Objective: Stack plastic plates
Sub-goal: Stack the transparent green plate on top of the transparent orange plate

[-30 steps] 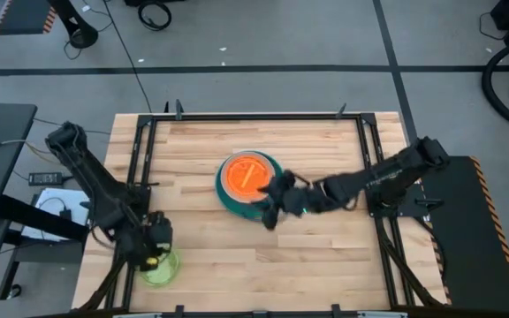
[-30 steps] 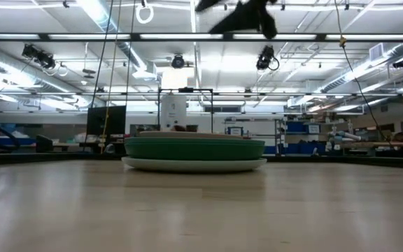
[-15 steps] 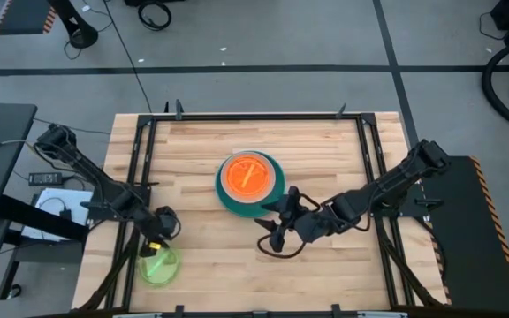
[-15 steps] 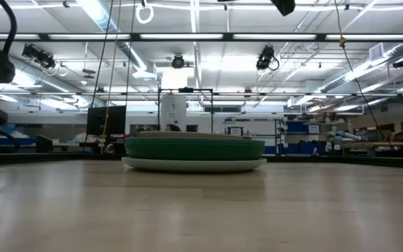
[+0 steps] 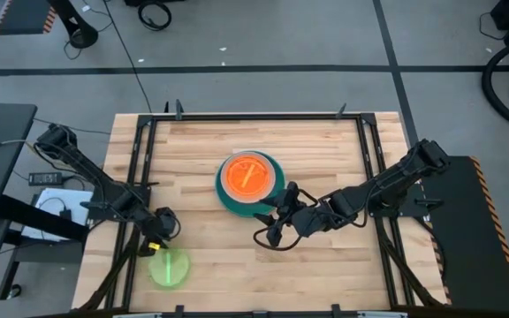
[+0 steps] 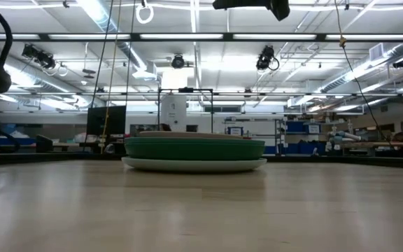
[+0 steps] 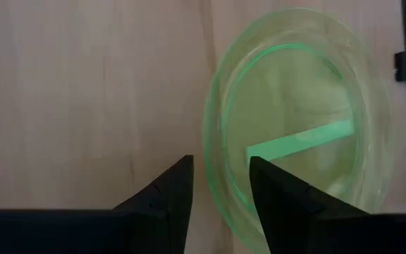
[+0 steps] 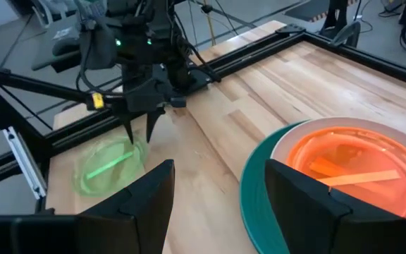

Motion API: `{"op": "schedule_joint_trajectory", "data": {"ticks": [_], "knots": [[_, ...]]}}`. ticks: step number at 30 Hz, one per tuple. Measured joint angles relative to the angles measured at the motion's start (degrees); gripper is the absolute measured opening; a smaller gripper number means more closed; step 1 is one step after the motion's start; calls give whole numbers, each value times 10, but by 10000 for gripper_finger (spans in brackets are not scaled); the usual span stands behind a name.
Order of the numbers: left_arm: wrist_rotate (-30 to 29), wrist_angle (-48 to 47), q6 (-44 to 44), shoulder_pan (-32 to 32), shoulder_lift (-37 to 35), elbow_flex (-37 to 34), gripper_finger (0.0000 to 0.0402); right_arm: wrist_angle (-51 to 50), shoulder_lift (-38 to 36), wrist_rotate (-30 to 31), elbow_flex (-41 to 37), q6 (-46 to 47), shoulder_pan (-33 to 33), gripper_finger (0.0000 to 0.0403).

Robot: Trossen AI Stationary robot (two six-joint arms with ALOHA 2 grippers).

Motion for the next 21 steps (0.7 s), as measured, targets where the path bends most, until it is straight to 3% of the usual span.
{"op": "schedule_joint_trajectory", "data": {"ticks": [11,21], "knots": [[-6,-44,-77,3,0,2,148,0,0,-30,0,-18,-20,229],[-24,-13,-143,-32,12,2,148,0,0,-34,0,-37,-22,229]]}}
